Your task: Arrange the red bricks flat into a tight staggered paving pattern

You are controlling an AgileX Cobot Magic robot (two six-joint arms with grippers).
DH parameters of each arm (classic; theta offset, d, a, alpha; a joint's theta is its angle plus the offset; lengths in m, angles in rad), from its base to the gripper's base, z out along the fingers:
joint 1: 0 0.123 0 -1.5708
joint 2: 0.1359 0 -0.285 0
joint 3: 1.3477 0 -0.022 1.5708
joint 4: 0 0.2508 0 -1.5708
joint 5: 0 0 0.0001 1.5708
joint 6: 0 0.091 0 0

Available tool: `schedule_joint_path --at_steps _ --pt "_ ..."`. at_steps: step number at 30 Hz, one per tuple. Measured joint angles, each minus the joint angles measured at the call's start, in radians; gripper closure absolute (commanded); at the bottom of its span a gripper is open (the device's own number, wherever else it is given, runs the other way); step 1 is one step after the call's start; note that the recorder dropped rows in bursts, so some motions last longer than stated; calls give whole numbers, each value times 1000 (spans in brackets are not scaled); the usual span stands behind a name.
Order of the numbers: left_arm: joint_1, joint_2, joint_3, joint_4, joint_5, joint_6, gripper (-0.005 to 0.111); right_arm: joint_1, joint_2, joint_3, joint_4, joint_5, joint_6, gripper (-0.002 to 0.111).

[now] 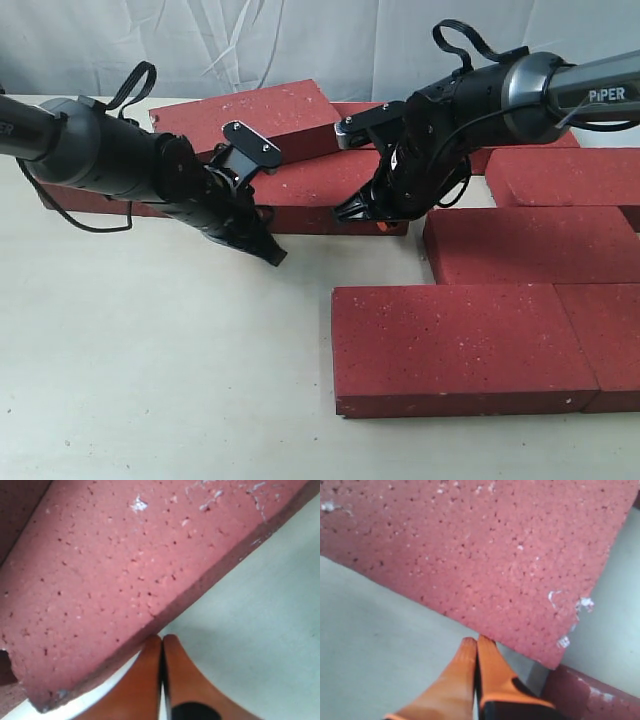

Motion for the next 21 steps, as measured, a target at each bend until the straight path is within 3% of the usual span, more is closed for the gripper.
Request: schedule_joint_path --at_steps 9,21 --pt "0 0 0 0 32 0 107 4 0 0 17 13 5 109" --pt "0 -106 2 0 259 -3 107 10 -20 0 93 111 0 109"
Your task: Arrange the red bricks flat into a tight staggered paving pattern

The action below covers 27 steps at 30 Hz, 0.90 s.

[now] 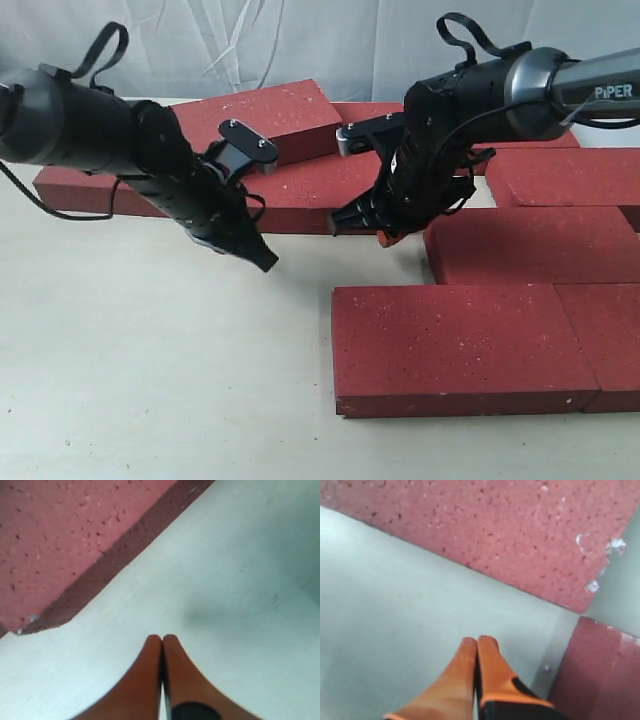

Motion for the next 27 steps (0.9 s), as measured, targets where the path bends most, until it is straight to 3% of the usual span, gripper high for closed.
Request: schedule_joint_path --at_steps 9,18,23,27 --pt "0 -174 0 40 162 -178 107 0 -142 0 21 79 0 109" --pt "5 -274 0 357 249 -450 107 0 -260 0 21 181 -2 109" --pt "69 -280 4 403 241 -508 107 -37 -272 0 23 187 -18 109" --pt "158 -280 36 351 186 -513 107 -94 -272 31 57 185 -19 109"
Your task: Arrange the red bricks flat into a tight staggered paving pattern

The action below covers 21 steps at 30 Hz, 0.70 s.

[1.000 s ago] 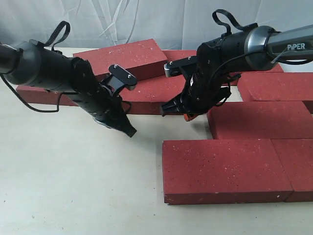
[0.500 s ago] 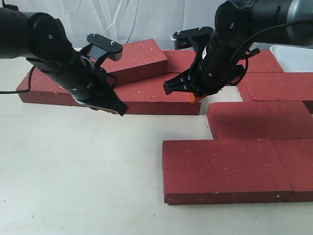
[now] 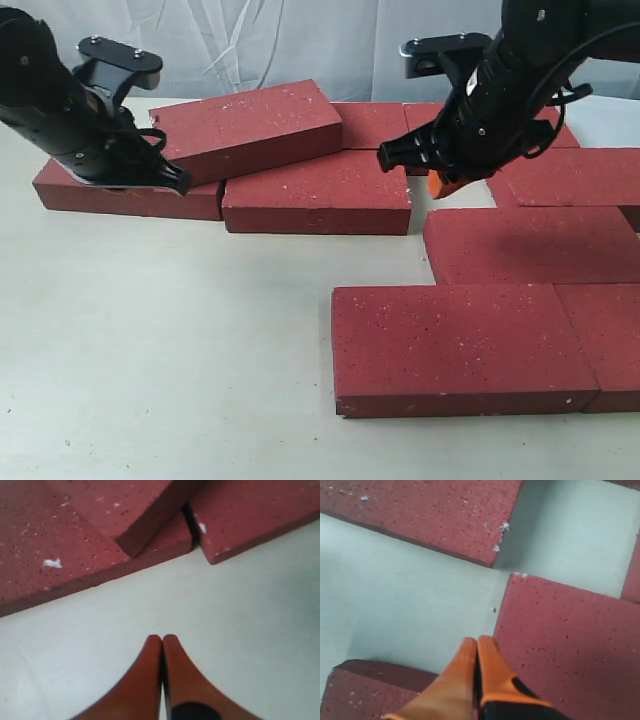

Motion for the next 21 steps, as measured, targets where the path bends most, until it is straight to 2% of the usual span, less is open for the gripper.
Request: schedule_joint_path --at_steps 4,7,13,17,21 --pt "62 0 26 -85 -54 15 107 -38 0 45 74 -43 -22 109" --pt "80 0 27 -134 -77 41 107 -41 0 49 108 -61 -36 109" --pt "82 7 27 -284 -95 165 107 -52 -22 49 191 -73 -111 109" --pt "82 48 27 -402 -89 265 107 -110 -29 49 365 -62 -252 109" --pt "85 104 15 -524 -90 384 107 -172 -32 49 453 -51 -303 109"
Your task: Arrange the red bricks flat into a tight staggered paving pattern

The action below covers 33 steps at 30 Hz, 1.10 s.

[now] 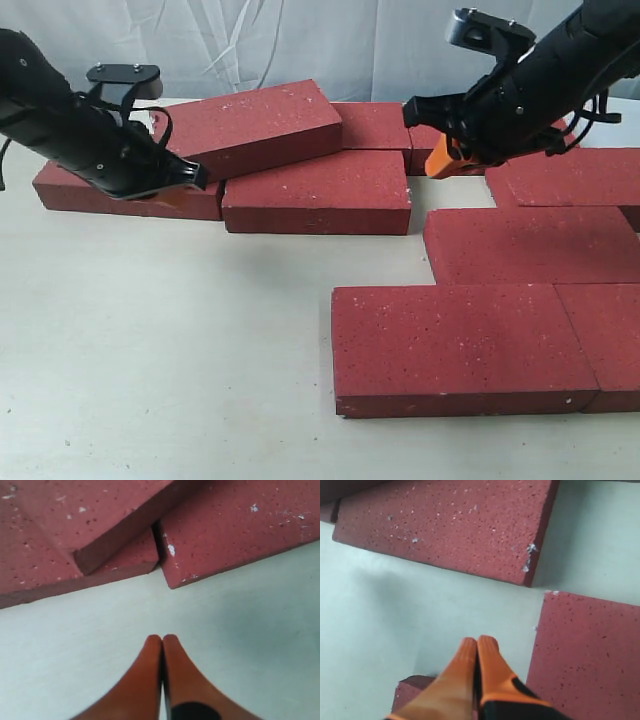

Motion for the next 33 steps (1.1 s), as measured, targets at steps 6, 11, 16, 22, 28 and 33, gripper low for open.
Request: schedule_joint_path --at_steps 6,11,16,22,28,33 --pt "71 116 -31 -167 7 119 107 -31 0 0 33 5 -15 109" --pt "112 198 -37 -222 8 124 107 -31 0 0 69 8 -42 109" --pt "116 239 -37 -278 11 171 107 -31 0 0 77 6 -49 109" --pt "116 254 -37 -380 -2 304 107 -31 0 0 77 6 -54 109" --pt "116 288 -41 -442 4 334 107 -31 0 0 77 6 -54 109" --pt "116 314 -49 -510 20 357 107 -31 0 0 77 6 -59 109"
